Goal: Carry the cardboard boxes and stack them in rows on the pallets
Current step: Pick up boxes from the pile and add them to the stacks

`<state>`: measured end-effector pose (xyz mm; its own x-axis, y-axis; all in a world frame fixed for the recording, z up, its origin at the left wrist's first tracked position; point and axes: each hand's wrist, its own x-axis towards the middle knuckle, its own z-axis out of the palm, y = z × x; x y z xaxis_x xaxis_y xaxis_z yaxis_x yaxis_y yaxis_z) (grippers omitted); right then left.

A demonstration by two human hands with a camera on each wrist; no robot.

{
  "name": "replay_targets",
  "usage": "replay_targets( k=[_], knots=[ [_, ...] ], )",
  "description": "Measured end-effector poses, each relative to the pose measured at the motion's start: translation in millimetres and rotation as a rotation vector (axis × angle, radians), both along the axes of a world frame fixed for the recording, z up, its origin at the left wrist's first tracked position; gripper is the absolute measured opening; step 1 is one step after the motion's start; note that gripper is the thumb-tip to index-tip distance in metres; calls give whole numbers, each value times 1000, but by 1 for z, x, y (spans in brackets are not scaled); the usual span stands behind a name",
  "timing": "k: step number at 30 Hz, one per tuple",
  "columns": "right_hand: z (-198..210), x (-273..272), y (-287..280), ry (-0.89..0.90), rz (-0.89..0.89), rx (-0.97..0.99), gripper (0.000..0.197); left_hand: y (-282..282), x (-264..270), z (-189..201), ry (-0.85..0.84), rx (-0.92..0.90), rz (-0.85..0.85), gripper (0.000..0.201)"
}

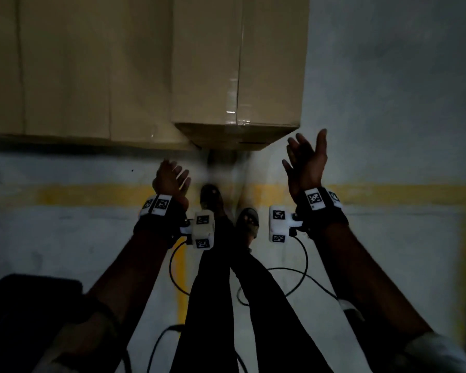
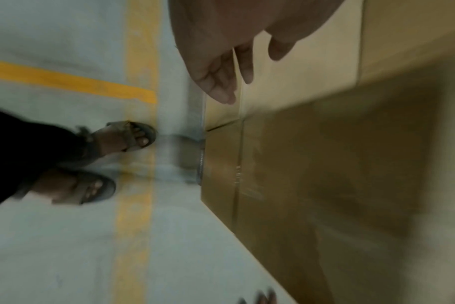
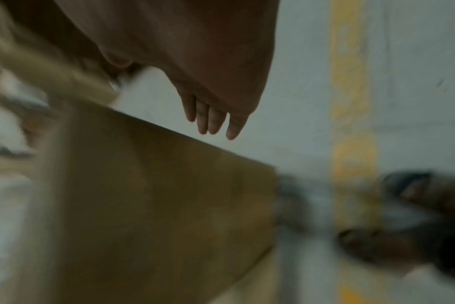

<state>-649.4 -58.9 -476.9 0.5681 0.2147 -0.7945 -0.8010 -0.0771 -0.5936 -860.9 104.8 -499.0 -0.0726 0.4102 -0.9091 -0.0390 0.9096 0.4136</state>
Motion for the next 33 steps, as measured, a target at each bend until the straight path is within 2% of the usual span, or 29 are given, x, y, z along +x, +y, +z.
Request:
replay_targets(
  k=[4,7,9,14,16,19,23,27,29,33],
  knots=[
    [94,1,-6,-139,-79,21,66,-17,-30,90,-39,73,-32,45],
    [158,-12,-2,-272,16,-57,55,-27,-41,160,-38,122,-139,29],
    [196,-33,6,-348,203,-61,47,-33,-49,205,-38,203,-283,30],
    [270,-93,45,-603,853,43,21,-28,-79,295,16,511,-688,23],
    [288,-118,63,-656,1079,79,26,-24,-97,319,57,625,-764,20],
    [299,-161,91,-756,1300,111,35,-18,-136,341,98,774,-722,22],
    [292,-228,131,-806,1447,133,29,-6,-207,348,181,886,-700,19],
    [291,-322,176,-788,1625,167,44,14,-308,345,285,832,-568,20],
    [293,-383,205,-777,1722,190,39,25,-375,340,354,781,-484,24],
    [286,-512,264,-791,1827,254,28,44,-508,335,481,725,-304,48]
  ],
)
